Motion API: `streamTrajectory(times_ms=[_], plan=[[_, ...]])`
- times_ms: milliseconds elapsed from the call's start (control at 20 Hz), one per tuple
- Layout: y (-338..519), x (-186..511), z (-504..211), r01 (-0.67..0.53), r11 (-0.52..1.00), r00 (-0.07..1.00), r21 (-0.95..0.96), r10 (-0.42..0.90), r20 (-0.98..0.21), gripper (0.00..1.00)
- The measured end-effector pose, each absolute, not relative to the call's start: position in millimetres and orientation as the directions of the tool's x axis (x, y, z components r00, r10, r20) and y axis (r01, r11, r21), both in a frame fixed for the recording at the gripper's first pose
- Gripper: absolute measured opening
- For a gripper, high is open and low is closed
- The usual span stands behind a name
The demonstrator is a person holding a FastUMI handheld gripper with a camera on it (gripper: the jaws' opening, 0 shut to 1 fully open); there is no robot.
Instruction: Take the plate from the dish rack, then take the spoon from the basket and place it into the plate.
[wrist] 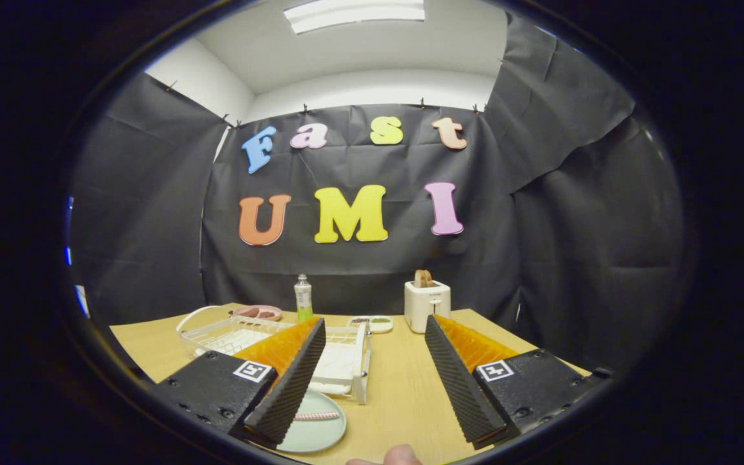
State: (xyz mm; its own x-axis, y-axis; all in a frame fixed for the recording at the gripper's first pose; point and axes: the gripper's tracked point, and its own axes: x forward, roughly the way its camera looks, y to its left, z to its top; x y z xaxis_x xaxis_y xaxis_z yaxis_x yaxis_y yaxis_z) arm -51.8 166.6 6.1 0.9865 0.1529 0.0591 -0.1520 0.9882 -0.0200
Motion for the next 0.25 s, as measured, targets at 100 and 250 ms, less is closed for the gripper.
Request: streamTrajectory(times_ms=[100, 250], plan=[[170.9, -49.9, 6.4, -0.153, 0.988, 0.986, -0.020, 0.154, 0.060, 1.00], [179.9, -46.8, 3.9, -0.165, 0.986, 0.984, -0.025, 0.166, 0.057, 1.00]])
